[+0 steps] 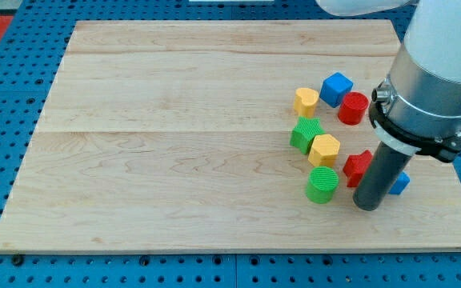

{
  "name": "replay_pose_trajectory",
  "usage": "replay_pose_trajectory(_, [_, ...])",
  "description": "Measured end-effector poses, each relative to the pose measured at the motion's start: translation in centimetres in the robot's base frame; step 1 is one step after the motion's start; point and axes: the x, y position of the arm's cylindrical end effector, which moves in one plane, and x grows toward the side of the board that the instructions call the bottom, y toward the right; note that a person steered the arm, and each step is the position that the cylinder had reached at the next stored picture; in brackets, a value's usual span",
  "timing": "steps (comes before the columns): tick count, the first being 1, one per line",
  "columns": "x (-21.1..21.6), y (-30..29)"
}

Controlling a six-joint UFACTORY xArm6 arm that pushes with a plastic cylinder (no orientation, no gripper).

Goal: Place the yellow hexagon horizontal to the green circle and red star

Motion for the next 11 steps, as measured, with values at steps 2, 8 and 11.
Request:
replay_pose_trajectory(2, [0.3, 0.4])
replay_pose_trajectory(8, [-7.5, -0.9])
replay_pose_trajectory(11, [-9.5, -0.6])
